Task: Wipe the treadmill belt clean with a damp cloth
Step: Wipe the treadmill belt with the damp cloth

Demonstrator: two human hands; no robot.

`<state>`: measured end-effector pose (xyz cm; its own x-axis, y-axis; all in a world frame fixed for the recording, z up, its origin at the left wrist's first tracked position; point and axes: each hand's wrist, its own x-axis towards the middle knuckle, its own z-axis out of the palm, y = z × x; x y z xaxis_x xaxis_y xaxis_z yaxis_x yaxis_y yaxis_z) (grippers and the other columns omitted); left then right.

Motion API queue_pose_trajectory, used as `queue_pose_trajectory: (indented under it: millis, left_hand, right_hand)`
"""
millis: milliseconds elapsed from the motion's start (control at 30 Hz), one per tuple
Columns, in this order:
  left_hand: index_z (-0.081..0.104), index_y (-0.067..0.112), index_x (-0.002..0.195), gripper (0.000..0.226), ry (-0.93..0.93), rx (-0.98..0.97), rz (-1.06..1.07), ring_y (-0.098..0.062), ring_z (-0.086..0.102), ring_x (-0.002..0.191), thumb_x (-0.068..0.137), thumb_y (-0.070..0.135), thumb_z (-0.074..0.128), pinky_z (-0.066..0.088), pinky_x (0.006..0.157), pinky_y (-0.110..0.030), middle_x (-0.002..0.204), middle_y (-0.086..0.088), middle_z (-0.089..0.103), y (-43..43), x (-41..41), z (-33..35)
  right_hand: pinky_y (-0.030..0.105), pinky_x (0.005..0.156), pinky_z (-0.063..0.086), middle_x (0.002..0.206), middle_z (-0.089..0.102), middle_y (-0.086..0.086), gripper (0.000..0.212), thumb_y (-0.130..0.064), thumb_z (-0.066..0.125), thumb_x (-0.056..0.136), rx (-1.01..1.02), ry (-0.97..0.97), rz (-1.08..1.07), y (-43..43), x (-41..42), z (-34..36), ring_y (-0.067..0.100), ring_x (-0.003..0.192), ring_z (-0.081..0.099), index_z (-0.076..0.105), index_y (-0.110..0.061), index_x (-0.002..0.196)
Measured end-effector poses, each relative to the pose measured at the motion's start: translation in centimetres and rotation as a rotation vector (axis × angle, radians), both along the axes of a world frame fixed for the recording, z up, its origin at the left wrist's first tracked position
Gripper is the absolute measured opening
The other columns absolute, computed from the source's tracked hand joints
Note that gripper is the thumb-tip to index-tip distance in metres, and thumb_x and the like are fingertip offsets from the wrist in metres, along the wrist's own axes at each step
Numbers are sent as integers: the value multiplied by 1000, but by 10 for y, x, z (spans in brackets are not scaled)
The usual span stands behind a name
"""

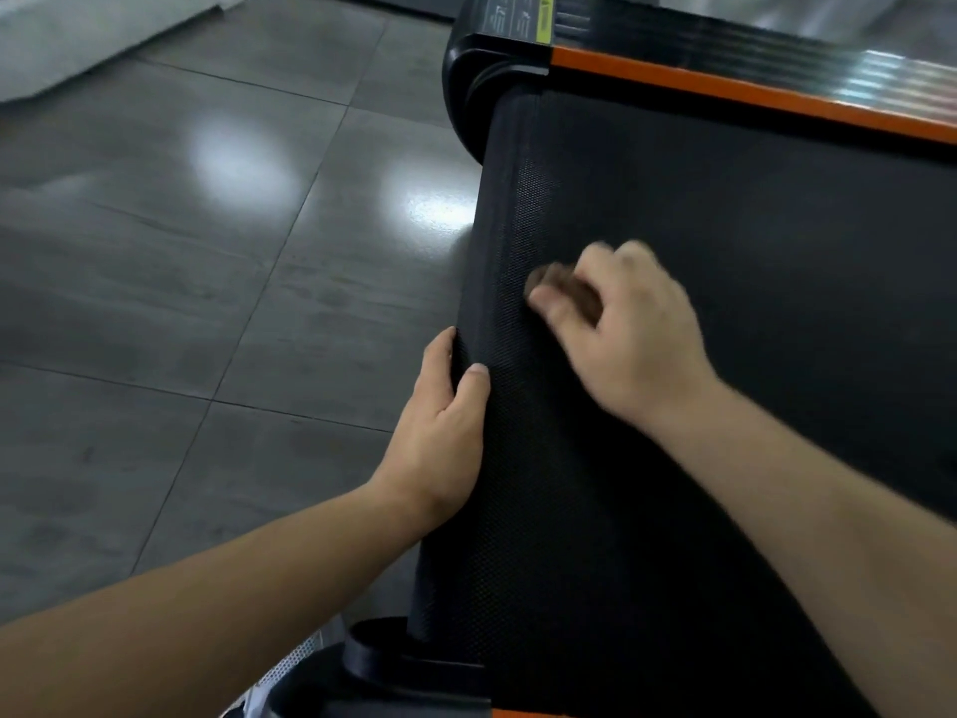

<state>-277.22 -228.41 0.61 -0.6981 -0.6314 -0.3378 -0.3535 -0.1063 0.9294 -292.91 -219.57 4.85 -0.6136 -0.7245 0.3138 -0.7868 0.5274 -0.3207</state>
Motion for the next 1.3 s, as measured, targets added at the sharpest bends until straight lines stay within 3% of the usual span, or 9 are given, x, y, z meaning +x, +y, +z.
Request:
queue_pose_trajectory:
  millis: [133, 333, 500, 700, 833, 933, 1133, 1233, 1300]
  left_hand:
    - [31, 32, 155, 66, -4, 5, -1, -5, 46, 134, 93, 50, 41, 34, 118, -37, 148, 14, 49, 0, 0, 3]
    - [34, 33, 153, 48, -4, 11, 7, 2, 51, 124, 106, 35, 41, 38, 111, -27, 137, 20, 54, -1, 1, 0]
    - [34, 33, 153, 57, 17, 29, 18, -4, 49, 130, 98, 45, 44, 36, 116, -36, 142, 15, 54, -1, 0, -2]
    - [29, 33, 156, 52, 46, 88, -4, 1, 47, 129, 106, 35, 42, 34, 112, -24, 142, 20, 49, -2, 1, -4]
    - [26, 37, 158, 78, 73, 147, -16, 4, 39, 138, 87, 60, 47, 26, 122, -31, 153, 22, 42, -2, 5, -11]
    - [22, 37, 159, 70, 76, 195, -25, 5, 35, 140, 95, 54, 43, 22, 124, -30, 156, 22, 37, -2, 10, -12]
    - [22, 34, 160, 64, 118, 228, -42, 5, 36, 141, 102, 47, 46, 24, 122, -25, 158, 18, 36, -1, 14, -18]
    - [27, 36, 158, 82, 138, 277, -23, 5, 38, 140, 83, 61, 50, 23, 123, -30, 155, 21, 41, 0, 20, -26]
    - [37, 35, 155, 76, 144, 335, -13, 2, 43, 138, 84, 61, 49, 25, 123, -33, 150, 20, 49, 3, 25, -30]
  right_hand:
    - [39, 67, 43, 83, 48, 2, 38, -54, 47, 94, 36, 20, 162, 21, 10, -2, 24, 70, 50, 51, -18, 83]
    - [43, 76, 42, 97, 50, 9, 31, -47, 53, 97, 55, 12, -193, -4, -21, -2, 35, 88, 55, 51, -17, 95]
    - [42, 73, 46, 91, 51, 1, 35, -50, 52, 93, 58, -68, 203, 43, 37, -5, 22, 79, 53, 60, -17, 91]
    - [45, 78, 48, 93, 47, -1, 29, -47, 57, 93, -2, -106, -127, 18, 0, -2, 28, 83, 54, 55, -18, 94]
    - [45, 74, 47, 96, 52, -1, 30, -46, 57, 91, 30, -132, 172, 60, 67, -1, 21, 82, 53, 63, -17, 95]
    - [45, 69, 46, 92, 54, 0, 32, -46, 58, 91, 68, -72, 316, 76, 67, -1, 19, 78, 53, 68, -15, 94]
    - [48, 76, 50, 92, 54, -1, 30, -47, 60, 89, -32, -109, -55, 33, 23, -1, 23, 82, 56, 63, -17, 93]
    - [45, 74, 49, 98, 54, -4, 28, -46, 62, 88, 12, -173, 184, 63, 71, 1, 18, 85, 55, 66, -19, 97]
    - [42, 73, 48, 99, 54, -6, 28, -48, 62, 88, 64, -223, 337, 85, 91, 5, 13, 85, 53, 69, -22, 98]
